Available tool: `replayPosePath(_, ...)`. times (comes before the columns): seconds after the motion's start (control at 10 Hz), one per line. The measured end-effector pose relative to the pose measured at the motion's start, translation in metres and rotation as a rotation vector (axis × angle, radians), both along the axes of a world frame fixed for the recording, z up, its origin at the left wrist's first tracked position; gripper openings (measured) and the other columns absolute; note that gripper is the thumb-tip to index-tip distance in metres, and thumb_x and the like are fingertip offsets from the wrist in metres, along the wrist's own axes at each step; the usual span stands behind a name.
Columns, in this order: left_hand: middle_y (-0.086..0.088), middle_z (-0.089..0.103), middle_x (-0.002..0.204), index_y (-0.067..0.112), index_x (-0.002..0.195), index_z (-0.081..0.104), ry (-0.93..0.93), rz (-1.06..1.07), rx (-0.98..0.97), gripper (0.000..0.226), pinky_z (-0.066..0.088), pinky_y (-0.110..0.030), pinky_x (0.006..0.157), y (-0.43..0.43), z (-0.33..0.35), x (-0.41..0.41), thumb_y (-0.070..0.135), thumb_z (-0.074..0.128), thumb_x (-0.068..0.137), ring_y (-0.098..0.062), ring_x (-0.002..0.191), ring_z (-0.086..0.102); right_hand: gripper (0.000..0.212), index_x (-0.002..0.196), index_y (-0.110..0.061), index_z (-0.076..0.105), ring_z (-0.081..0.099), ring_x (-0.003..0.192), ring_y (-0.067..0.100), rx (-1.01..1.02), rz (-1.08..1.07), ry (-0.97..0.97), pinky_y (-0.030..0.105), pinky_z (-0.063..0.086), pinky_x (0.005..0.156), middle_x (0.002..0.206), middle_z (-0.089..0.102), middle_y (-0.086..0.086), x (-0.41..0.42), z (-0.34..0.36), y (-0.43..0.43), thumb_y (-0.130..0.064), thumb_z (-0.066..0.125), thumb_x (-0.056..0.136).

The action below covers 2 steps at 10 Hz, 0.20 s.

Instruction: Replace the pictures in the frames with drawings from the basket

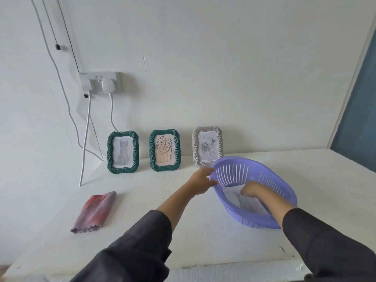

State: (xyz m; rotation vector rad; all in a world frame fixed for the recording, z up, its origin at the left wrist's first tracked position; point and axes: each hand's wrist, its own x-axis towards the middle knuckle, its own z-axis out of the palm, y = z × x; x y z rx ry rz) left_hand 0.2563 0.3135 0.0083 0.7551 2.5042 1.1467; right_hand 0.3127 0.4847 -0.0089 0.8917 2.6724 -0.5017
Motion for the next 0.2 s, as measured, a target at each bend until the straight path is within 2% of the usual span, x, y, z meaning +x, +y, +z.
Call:
replayPosePath(0.1, -0.009, 0.047, 0.142, 0.009, 0.138, 0.043, 0.039, -0.004, 0.037, 0.051, 0.036, -0.033, 0.108, -0.012, 0.006, -0.005, 0.013, 0.059, 0.090, -0.022, 0.132, 0.045, 0.039, 0.130, -0.001, 0.043, 0.051, 0.119, 0.031, 0.035, -0.009, 0.175, 0.033, 0.043, 0.090, 0.133, 0.049, 0.016, -0.011, 0.007, -0.010, -0.015, 0.042, 0.094)
replayPosePath(0.2, -0.010, 0.048, 0.141, 0.008, 0.137, 0.044, 0.145, 0.048, 0.029, 0.047, 0.035, -0.031, 0.108, -0.035, 0.023, -0.007, 0.016, 0.056, 0.092, -0.024, 0.129, 0.046, 0.032, 0.122, -0.002, 0.046, 0.051, 0.116, 0.033, 0.085, 0.034, 0.382, 0.035, 0.041, 0.080, 0.128, 0.051, 0.016, -0.019, 0.023, -0.038, -0.011, 0.039, 0.092)
